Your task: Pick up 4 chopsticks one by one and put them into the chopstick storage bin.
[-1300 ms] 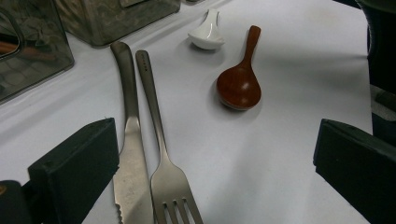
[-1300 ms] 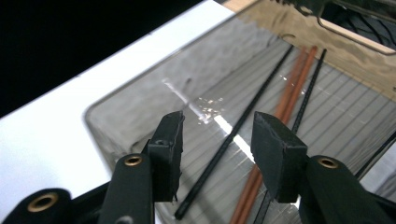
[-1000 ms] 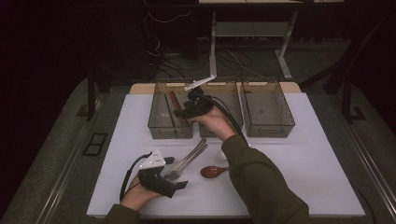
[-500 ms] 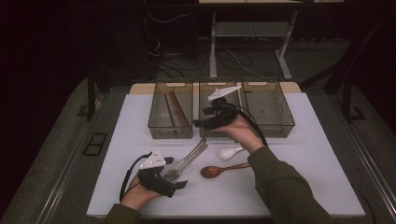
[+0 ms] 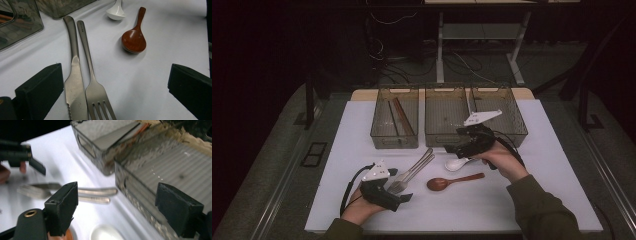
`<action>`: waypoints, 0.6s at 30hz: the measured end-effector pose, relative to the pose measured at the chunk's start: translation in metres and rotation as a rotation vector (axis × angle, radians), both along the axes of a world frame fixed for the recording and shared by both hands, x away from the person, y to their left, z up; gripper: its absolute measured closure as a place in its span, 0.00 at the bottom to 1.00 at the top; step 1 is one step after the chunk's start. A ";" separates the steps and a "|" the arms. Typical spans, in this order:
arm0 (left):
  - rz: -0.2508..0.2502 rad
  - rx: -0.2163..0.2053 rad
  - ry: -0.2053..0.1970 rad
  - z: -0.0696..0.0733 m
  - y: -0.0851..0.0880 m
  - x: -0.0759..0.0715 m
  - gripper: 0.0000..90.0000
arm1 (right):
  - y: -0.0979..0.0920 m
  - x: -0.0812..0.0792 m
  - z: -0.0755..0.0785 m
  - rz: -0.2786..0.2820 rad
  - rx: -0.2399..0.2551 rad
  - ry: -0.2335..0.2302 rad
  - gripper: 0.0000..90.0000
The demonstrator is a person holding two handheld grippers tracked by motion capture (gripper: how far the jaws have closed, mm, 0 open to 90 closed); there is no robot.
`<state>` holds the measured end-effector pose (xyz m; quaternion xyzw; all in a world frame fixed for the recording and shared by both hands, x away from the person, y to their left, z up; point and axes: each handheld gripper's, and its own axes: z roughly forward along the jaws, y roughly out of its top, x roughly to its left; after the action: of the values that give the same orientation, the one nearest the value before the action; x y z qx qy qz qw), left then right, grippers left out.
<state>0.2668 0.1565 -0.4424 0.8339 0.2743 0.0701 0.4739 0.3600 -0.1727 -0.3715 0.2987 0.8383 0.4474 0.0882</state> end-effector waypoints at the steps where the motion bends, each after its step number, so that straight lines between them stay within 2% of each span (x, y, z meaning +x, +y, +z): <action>1: -0.001 0.001 -0.001 0.000 0.000 0.000 0.00 | -0.005 -0.004 -0.002 0.002 0.007 0.003 0.21; 4: 0.003 0.001 0.002 0.000 0.000 0.000 0.00 | -0.020 -0.015 -0.009 -0.006 0.026 -0.003 0.21; 8: 0.005 0.002 0.002 0.000 0.000 0.000 0.00 | -0.039 -0.024 -0.017 -0.054 0.024 0.007 0.21; 11: 0.006 0.000 -0.001 0.000 0.000 -0.001 0.00 | -0.051 -0.031 -0.022 -0.068 0.052 0.016 0.21; 14: 0.006 0.002 -0.002 0.001 0.001 -0.001 0.00 | -0.062 -0.039 -0.027 -0.095 0.029 -0.008 0.21; 16: 0.007 0.000 -0.003 0.001 0.001 -0.001 0.00 | -0.069 -0.045 -0.029 -0.090 0.035 0.005 0.21; 18: 0.007 0.001 -0.003 0.001 0.001 -0.001 0.00 | -0.076 -0.053 -0.031 -0.107 0.033 -0.008 0.21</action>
<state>0.2660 0.1575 -0.4415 0.8331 0.2764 0.0734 0.4735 0.3070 -0.2483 -0.4030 0.3428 0.8132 0.4572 0.1107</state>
